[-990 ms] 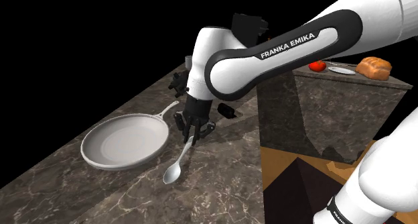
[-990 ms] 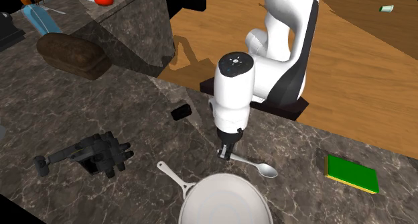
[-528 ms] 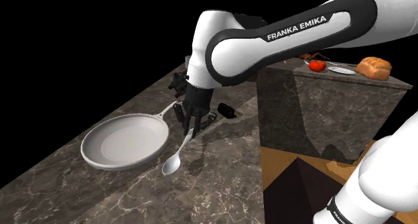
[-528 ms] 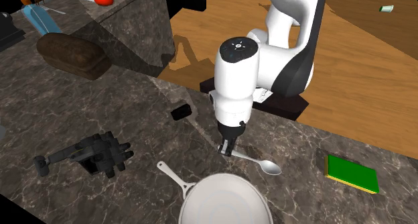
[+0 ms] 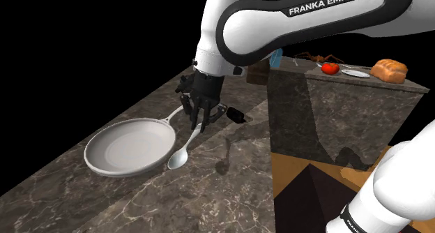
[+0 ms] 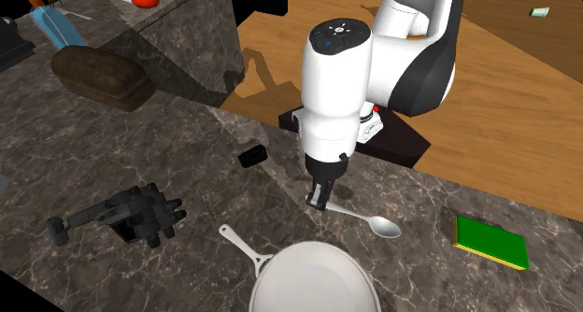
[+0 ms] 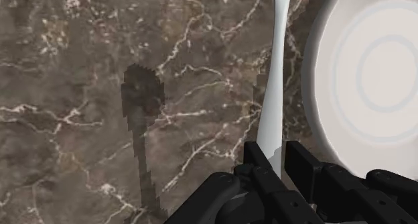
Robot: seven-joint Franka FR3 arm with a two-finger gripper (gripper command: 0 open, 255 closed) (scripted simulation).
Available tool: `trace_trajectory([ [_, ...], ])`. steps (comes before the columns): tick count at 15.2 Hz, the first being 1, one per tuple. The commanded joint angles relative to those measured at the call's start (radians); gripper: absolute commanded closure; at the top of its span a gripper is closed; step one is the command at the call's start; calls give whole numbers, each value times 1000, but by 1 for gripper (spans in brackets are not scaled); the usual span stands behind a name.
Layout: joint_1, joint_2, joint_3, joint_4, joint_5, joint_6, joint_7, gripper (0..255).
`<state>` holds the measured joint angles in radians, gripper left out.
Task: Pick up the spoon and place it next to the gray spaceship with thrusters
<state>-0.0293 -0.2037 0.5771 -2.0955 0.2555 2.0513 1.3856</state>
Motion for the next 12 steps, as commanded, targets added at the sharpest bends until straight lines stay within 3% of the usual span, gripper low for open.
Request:
trace_trajectory([
  [1,-2,-2,-4,27,-3,-29,2,255],
  [12,-9,-11,-17,166,-12,-176,19,255],
])
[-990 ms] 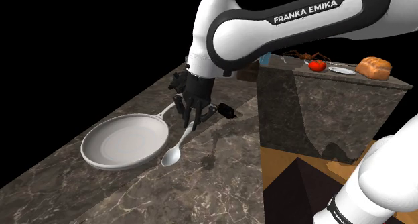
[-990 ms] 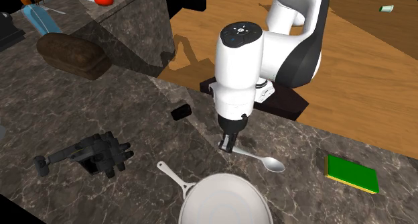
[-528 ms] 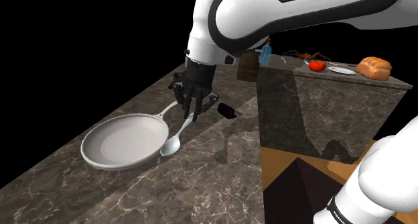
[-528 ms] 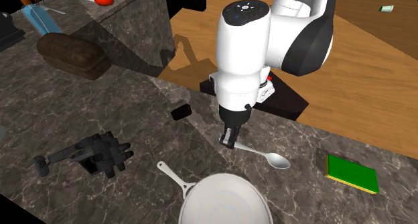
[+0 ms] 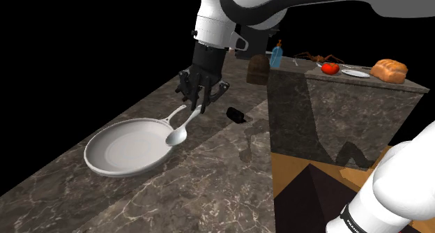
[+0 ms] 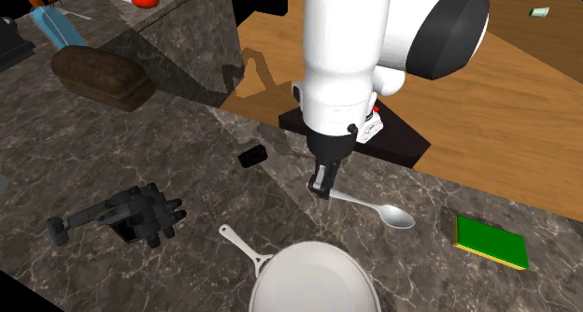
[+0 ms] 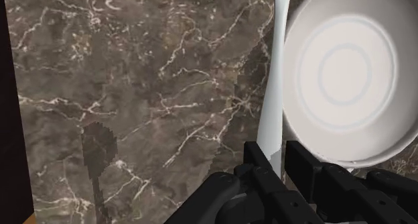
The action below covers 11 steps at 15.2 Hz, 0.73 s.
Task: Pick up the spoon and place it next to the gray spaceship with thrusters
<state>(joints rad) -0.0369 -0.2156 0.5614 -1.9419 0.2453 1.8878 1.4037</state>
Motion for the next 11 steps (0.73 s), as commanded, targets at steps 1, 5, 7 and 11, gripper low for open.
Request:
trace_trajectory([
  [1,-2,2,-2,27,-3,-26,3,255],
  [5,-4,7,-5,85,-9,-79,12,255],
  [7,-6,11,-6,116,-13,-105,17,255],
  [11,-24,14,-37,132,-14,-127,-29,255],
])
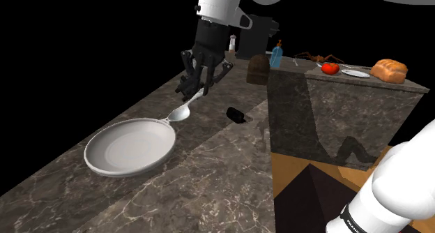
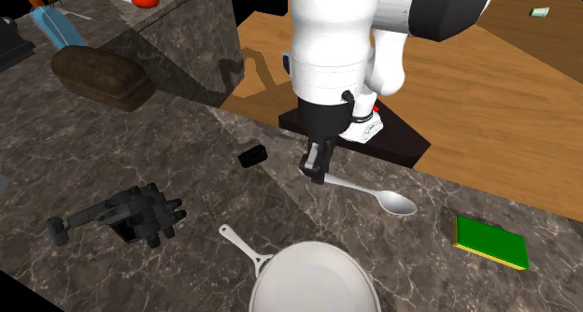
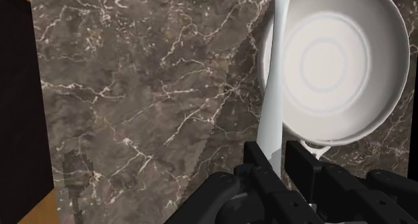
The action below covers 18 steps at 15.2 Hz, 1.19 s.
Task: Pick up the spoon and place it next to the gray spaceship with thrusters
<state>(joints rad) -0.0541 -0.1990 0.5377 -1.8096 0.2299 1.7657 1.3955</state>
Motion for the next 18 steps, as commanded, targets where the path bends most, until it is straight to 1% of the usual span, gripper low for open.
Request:
trace_trajectory([
  [1,-16,-1,-28,0,1,-9,-44,255],
  [6,-62,25,-98,20,-9,-28,-155,255],
  [10,-100,63,-147,57,-24,-45,-237,255],
  [18,-173,186,-230,193,-60,-91,-382,255],
])
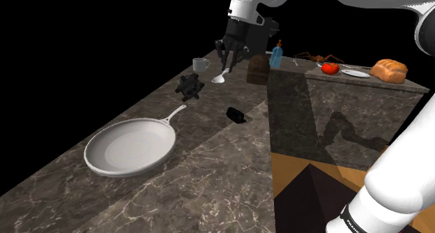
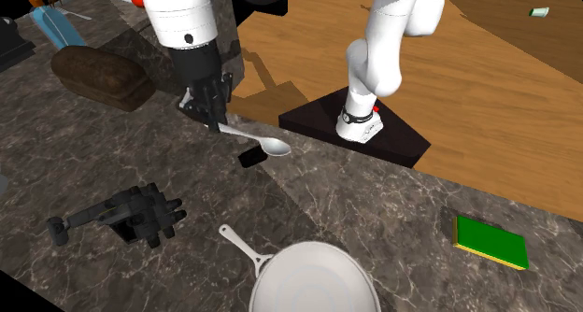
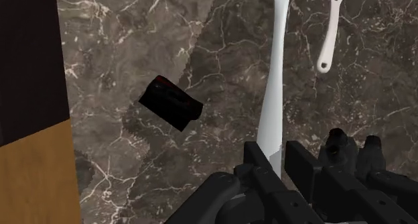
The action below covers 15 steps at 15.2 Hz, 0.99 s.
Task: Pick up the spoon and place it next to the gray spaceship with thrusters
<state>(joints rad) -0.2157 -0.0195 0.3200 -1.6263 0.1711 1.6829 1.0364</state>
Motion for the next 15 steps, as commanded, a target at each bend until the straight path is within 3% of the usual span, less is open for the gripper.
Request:
trace_trajectory([
  [1,-20,26,-21,33,-6,-15,-40,255],
  [9,-85,221,-81,286,-44,-100,-159,255],
  [14,-117,407,-110,557,-72,-200,-222,255],
  [15,-119,398,-111,529,-70,-181,-225,255],
])
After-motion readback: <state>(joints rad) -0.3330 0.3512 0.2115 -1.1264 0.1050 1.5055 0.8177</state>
